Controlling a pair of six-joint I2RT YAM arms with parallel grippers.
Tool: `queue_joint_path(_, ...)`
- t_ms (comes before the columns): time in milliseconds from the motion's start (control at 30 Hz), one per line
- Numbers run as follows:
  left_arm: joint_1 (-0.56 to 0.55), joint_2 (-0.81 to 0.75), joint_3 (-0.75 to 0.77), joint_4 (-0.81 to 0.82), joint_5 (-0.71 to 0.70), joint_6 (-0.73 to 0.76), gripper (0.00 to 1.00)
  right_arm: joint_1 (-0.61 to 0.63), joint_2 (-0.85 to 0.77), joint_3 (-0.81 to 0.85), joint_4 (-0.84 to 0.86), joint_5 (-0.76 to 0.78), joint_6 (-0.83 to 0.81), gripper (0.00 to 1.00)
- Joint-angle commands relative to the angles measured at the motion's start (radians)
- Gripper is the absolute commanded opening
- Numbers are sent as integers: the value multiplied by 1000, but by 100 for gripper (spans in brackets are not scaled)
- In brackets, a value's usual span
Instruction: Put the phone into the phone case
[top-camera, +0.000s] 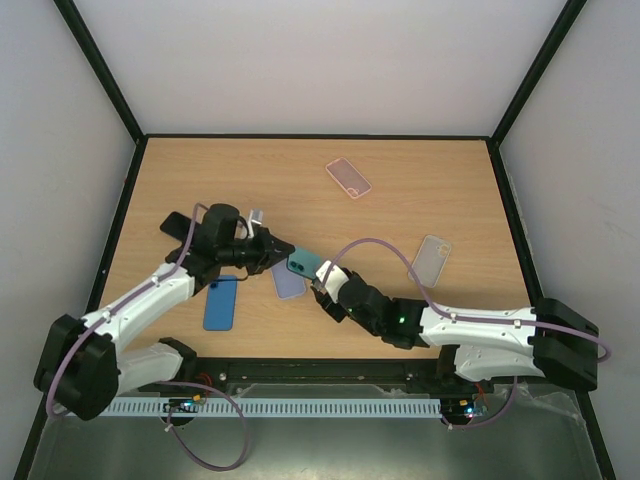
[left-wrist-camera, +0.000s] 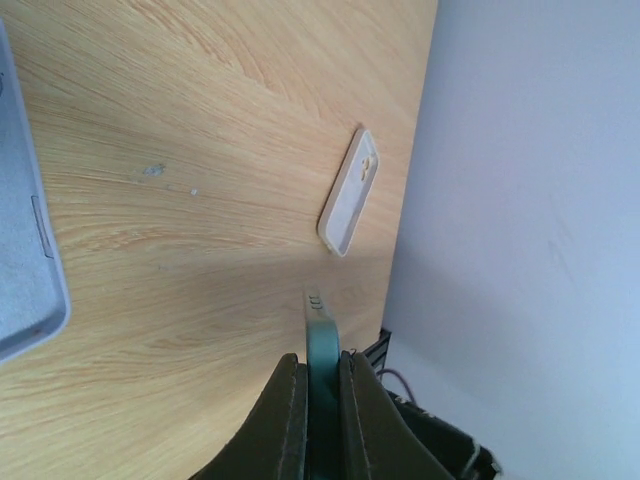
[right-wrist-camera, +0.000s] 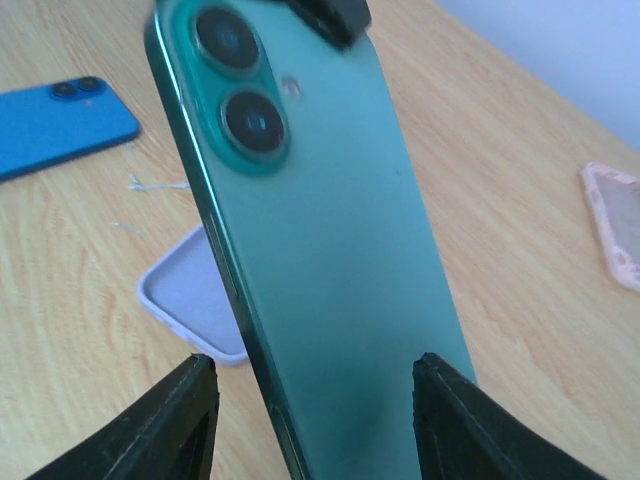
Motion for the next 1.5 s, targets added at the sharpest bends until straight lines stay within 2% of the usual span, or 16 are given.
queue_joint_path(0,9,-97,2,-36,-61,-123,3,38,30,-19,87,197,-119,49)
queue_joint_path(167,10,-183,-8,-82,-96,-196,3,80,87,-16,181,375,-211,34)
queue_joint_path(300,10,-225,-21,-104,-94,-249,3,126,115,-41,299,464,-315,26)
queue_joint_path(533,10,-264,-27,-145,-105,-264,3,146,115,-49,361,483,-348,3)
queue_joint_path(633,10,-297,-36,-150,-133,-280,4,149,111,-48,339,480,-321,2)
queue_joint_path(733,11,-328,-47,-129,-164,-276,26,149,91,-44,294,461,-248,2)
queue_joint_path(867,23,-366,-49,-119,-188,-209,70,150,16,4,137,401,-50,2)
queue_joint_path(1000,51,-382,-9,-207,-211,-99,98,150,-77,25,5,332,134,2)
queue_joint_path(1100,69,-374,37,-295,-275,13,100,136,-126,40,-72,299,272,2)
queue_joint_path(1200,82,-349,34,-327,-333,107,100,66,-140,111,-188,190,419,2)
queue_joint_path(1367,103,-273,-52,-233,-306,221,96,-6,-165,144,-198,55,483,2)
queue_joint_path(1467,113,-190,-93,-170,-285,246,89,-58,-147,174,-213,-5,538,2)
